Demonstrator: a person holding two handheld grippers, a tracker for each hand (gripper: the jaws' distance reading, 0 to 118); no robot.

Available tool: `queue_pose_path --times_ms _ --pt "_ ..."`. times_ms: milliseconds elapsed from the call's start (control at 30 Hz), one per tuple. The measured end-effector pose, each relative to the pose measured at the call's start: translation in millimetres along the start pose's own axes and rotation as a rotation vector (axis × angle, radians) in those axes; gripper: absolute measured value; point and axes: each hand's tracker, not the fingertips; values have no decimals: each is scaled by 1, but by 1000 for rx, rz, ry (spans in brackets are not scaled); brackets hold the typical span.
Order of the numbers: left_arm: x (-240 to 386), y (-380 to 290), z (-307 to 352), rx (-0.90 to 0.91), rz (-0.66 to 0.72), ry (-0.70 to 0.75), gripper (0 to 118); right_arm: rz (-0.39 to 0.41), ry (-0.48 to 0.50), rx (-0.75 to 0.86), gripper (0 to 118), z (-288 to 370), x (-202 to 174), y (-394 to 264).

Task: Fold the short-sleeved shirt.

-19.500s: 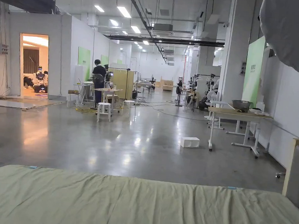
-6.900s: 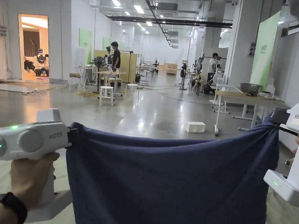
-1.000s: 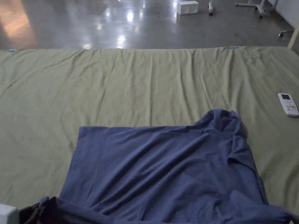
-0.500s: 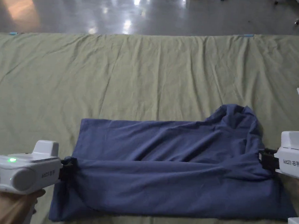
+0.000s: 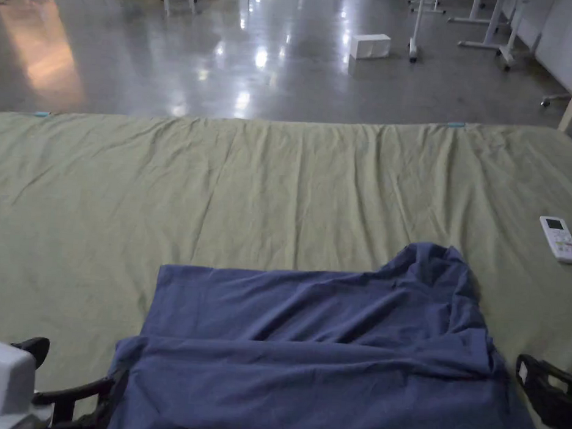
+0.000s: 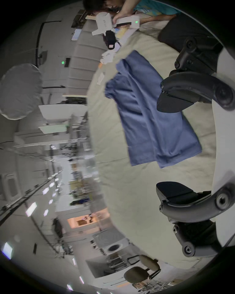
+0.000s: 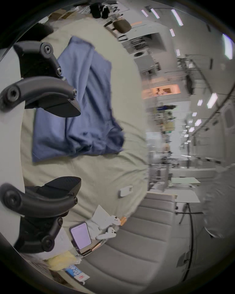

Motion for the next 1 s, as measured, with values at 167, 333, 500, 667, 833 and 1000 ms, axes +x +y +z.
queue_pose_path --times_ms 167,333,500,667,833,1000 --pt "46 -11 62 130 3 72 87 -78 9 131 77 85 -32 -34" --pt "74 -23 92 100 97 30 11 -40 74 167 46 125 -61 -53" --pt "86 -24 106 111 96 -1 4 -37 81 87 2 128 -72 -63" --pt "90 -26 107 112 196 -61 0 -78 98 85 0 128 -72 -61" --pt "88 -27 98 79 170 -35 0 -53 110 84 0 125 -74 -56" --pt "74 -31 85 44 224 1 0 -26 119 69 0 122 -78 -57"
